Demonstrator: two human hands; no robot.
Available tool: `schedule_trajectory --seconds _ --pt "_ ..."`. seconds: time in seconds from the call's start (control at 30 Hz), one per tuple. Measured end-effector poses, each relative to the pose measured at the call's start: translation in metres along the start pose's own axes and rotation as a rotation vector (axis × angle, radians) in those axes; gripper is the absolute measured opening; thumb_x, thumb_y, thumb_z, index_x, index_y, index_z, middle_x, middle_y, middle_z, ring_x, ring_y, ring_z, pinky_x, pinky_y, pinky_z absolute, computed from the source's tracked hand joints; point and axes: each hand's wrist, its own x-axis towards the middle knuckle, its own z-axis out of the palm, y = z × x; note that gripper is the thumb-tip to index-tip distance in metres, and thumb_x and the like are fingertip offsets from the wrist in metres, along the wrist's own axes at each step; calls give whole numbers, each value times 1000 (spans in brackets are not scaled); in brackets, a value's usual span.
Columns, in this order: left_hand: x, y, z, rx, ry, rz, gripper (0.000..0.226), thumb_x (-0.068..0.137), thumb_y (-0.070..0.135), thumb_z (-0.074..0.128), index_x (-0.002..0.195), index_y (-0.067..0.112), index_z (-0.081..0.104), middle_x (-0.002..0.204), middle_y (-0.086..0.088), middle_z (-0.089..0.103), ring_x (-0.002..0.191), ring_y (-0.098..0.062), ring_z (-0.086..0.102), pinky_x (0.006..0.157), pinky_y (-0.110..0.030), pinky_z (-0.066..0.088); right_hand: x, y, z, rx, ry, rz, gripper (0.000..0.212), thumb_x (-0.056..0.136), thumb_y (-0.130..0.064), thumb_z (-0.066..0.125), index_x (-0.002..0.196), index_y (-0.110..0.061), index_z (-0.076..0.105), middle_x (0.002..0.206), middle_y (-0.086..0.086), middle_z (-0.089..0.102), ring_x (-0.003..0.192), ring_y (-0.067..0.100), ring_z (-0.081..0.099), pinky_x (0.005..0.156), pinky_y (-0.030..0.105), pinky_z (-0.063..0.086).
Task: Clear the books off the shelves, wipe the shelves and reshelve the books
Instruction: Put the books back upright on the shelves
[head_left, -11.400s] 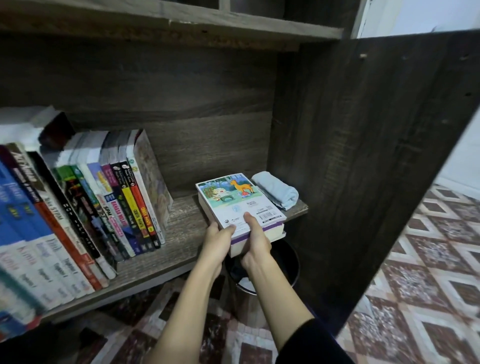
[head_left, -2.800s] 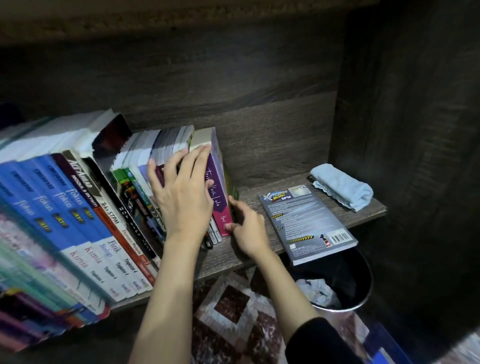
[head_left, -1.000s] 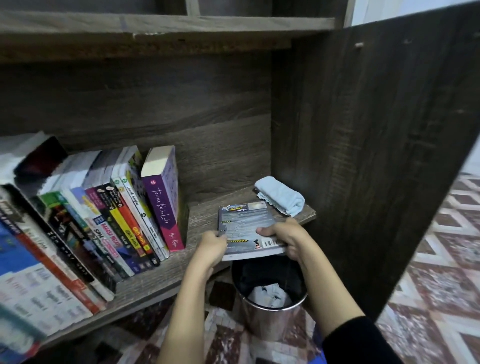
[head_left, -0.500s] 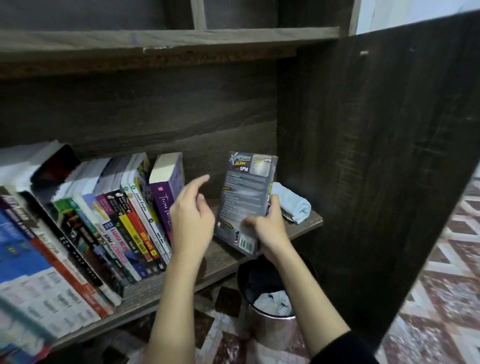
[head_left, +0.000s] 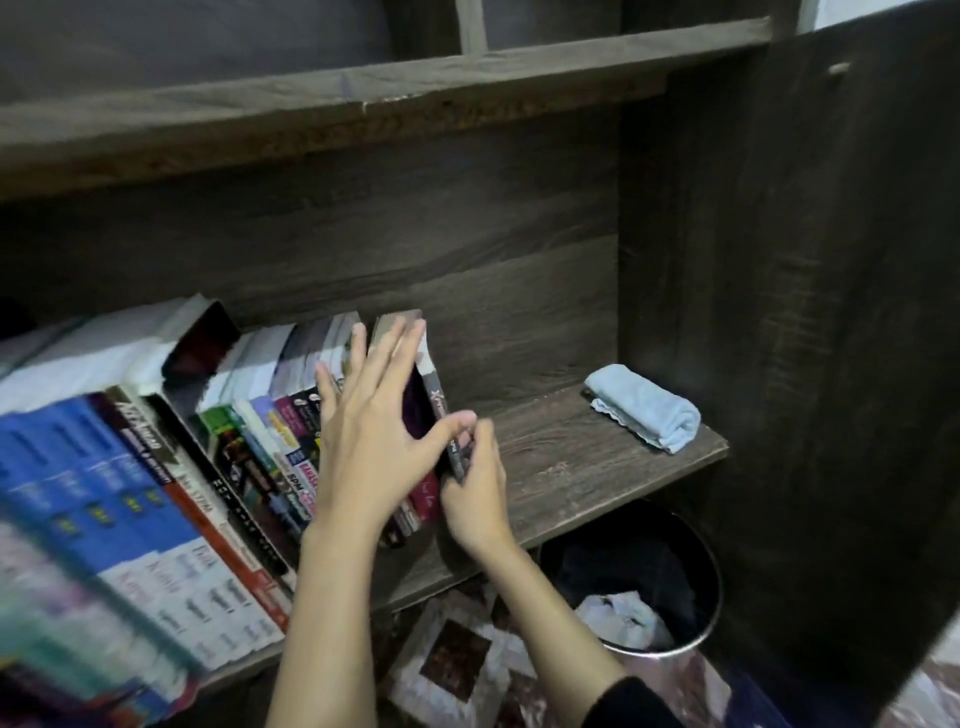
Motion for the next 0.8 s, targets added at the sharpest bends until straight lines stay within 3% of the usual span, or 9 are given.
schedule_trajectory --seconds 0.07,0.17,0.33,0.47,0.63,0.8 --pt "0 -6 0 50 -23 -1 78 84 42 65 148 28 24 154 15 15 143 -6 -1 109 -31 -16 1 5 7 -5 -47 -17 49 65 17 46 89 -24 35 96 2 46 89 16 45 78 21 35" --pt "0 -12 3 162 -27 -19 69 89 32 61 148 23 26 156 6 19 145 -11 10 108 -25 -18 5 13 12 -45 -151 -24 57 68 13 56 114 -19 43 119 7 51 110 20 51 97 25 38" --pt "1 -14 7 239 23 -30 70 90 31 60 149 21 24 156 4 23 144 -11 17 109 -23 -17 10 22 2 -82 -268 -33 73 69 8 68 133 -18 41 129 -5 48 120 13 48 97 8 31" --pt "2 -15 10 247 59 -46 68 87 24 64 147 20 31 153 4 31 142 -11 23 110 -24 -13 7 28 1 -139 -313 -6 81 77 -3 70 142 -32 32 140 -6 50 126 15 49 99 18 35" --pt "0 -17 20 255 131 -84 64 78 15 73 137 13 48 140 -1 50 133 -17 42 112 -27 -1 8 32 -4 -174 -399 -14 99 76 -5 74 147 -42 17 153 -11 31 138 6 30 111 18 25" --pt "2 -18 26 265 176 -76 62 73 12 76 131 11 54 132 -3 56 125 -21 50 112 -31 6 9 34 -2 -207 -365 1 102 75 2 72 149 -37 14 153 -4 33 142 11 28 115 23 22"
